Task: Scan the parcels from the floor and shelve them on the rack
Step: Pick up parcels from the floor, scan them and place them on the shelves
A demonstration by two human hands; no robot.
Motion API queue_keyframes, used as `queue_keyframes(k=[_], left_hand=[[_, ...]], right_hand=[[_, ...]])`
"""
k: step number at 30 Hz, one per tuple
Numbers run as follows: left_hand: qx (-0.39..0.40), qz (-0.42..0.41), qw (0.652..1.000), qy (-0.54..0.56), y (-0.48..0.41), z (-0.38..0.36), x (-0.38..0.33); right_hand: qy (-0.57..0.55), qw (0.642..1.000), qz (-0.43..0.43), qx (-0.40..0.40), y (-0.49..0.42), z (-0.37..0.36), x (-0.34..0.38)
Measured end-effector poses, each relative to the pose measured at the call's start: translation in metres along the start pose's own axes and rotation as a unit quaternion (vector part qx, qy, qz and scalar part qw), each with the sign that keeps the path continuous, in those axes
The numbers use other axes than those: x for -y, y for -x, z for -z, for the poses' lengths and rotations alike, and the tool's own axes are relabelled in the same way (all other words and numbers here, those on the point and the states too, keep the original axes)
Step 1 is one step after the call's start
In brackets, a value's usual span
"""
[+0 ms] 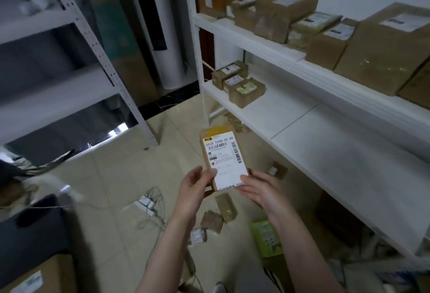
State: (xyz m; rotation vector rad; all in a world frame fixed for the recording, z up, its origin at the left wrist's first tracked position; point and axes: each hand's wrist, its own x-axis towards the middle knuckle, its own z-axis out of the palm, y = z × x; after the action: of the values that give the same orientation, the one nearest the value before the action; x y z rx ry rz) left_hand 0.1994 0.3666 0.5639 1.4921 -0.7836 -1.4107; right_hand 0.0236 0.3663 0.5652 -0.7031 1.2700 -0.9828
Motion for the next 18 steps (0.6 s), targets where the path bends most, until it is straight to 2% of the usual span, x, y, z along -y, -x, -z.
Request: queue_keyframes(k=[4, 11, 18], left_hand=[[-0.018, 0.006, 1.000, -0.006, -0.015, 0.008, -0.003], [-0.005, 0.012, 1.000, -0.023, -0.062, -0.001, -0.009], [-0.047, 0.047, 0.996, -0.066, -0.180, -0.058, -0.011]], right_hand=[[-0.038, 0.999, -0.021, -0.007, -0.029, -0.020, -0.002], [-0.072, 0.995, -0.055, -0.029, -0.077, -0.022, 0.001], [-0.118, 0.984, -0.098, -0.089, -0.181, 0.004, 0.017]])
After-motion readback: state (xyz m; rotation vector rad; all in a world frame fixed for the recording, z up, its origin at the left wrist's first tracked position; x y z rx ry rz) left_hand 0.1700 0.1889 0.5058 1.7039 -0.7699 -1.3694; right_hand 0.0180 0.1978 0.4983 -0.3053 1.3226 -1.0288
